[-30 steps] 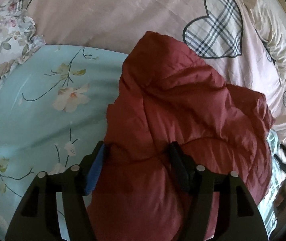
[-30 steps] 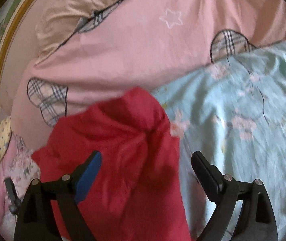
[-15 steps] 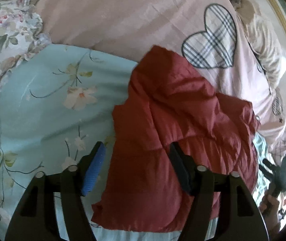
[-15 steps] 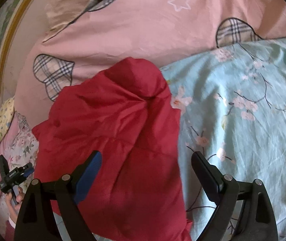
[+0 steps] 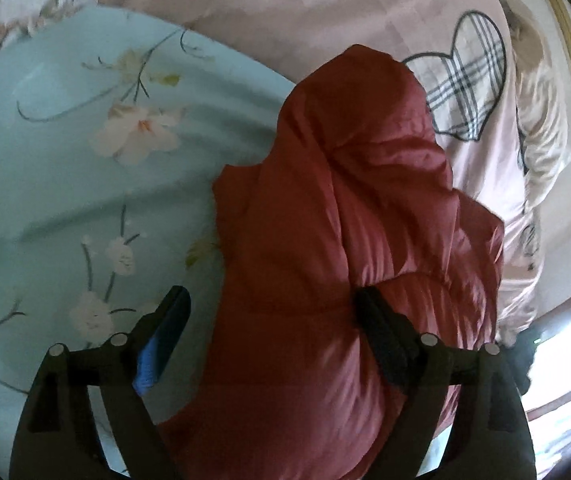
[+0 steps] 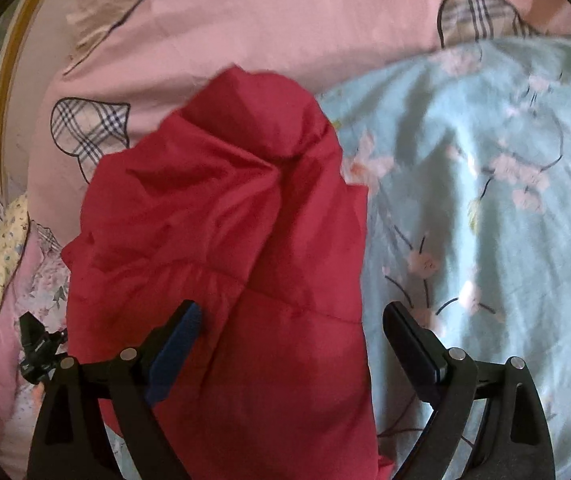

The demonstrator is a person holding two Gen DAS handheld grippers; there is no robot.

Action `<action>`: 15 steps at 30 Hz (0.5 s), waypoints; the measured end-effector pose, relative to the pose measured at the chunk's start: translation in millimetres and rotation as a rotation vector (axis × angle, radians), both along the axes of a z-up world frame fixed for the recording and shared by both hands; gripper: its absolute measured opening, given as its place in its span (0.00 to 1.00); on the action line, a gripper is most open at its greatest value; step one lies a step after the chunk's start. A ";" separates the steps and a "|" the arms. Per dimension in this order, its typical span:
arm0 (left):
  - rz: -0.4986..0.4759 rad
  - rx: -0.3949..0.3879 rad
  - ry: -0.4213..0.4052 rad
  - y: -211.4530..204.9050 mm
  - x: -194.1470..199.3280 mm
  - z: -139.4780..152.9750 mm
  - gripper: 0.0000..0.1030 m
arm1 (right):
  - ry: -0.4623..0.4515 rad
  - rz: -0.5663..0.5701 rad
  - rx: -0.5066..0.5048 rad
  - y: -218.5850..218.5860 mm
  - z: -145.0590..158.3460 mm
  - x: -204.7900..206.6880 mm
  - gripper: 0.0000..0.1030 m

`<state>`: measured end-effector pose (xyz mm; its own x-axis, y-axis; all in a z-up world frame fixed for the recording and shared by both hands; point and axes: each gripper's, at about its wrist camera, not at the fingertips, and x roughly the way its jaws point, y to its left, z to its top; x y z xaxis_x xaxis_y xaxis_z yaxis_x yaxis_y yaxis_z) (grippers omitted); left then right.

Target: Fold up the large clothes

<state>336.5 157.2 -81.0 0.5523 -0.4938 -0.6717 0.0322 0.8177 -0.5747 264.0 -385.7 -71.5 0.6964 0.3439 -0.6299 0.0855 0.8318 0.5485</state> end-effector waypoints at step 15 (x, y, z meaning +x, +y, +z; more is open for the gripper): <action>-0.036 -0.052 0.031 -23.5 18.3 -16.5 0.91 | 0.023 0.046 0.112 1.6 -22.4 10.5 0.96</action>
<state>354.8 133.7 -97.4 0.5131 -0.5476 -0.6610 0.0421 0.7852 -0.6177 274.5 -384.0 -93.9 0.6641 0.4440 -0.6014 0.0623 0.7688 0.6364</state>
